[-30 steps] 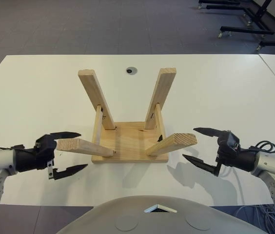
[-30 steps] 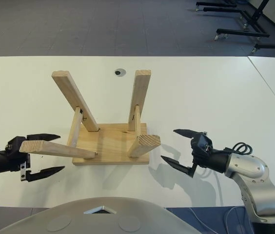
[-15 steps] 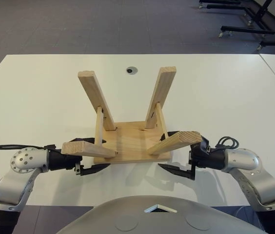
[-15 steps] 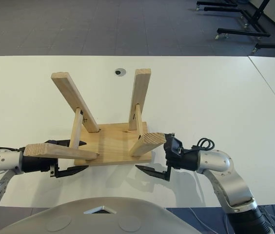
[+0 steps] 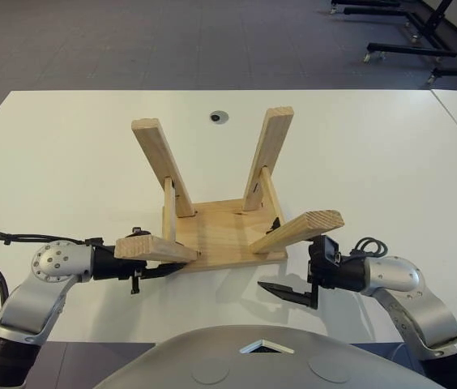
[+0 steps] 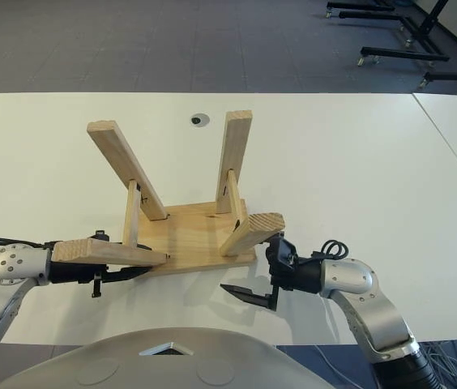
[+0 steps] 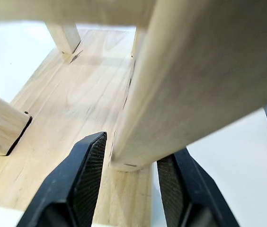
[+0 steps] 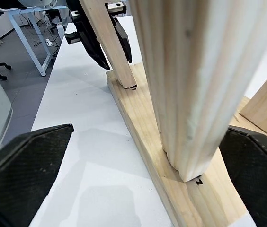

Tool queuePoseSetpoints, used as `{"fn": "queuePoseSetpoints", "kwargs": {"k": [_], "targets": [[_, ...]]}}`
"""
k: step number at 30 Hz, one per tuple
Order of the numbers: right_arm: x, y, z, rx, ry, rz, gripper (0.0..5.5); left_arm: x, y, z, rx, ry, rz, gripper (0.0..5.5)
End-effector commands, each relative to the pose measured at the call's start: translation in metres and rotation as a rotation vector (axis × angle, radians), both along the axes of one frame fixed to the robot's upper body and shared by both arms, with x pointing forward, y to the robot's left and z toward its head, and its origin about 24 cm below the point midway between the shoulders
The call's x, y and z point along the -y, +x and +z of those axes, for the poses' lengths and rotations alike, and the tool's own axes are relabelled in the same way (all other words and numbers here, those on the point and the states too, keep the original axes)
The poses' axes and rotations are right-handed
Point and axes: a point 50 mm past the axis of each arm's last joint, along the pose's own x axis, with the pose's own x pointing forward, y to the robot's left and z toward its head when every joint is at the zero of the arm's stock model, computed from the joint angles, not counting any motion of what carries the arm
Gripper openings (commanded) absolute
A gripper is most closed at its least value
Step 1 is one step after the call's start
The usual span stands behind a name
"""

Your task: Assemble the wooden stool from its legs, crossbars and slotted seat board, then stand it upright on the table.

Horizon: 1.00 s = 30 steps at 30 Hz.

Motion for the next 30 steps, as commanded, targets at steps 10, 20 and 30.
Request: {"fn": "queuePoseSetpoints", "kwargs": {"k": [10,20,30], "targets": [[-0.001,0.006,0.007,0.033,0.008,-0.024,5.4,-0.002,0.004,-0.021,-0.001,-0.018,0.028,1.84],[-0.004,0.007,0.01,0.042,-0.001,-0.028,5.4,0.003,0.005,-0.023,-0.008,-0.096,0.002,1.37],[0.004,0.014,0.013,0.066,-0.041,-0.044,5.4,-0.003,0.006,-0.03,-0.006,-0.085,0.019,1.15]]}}
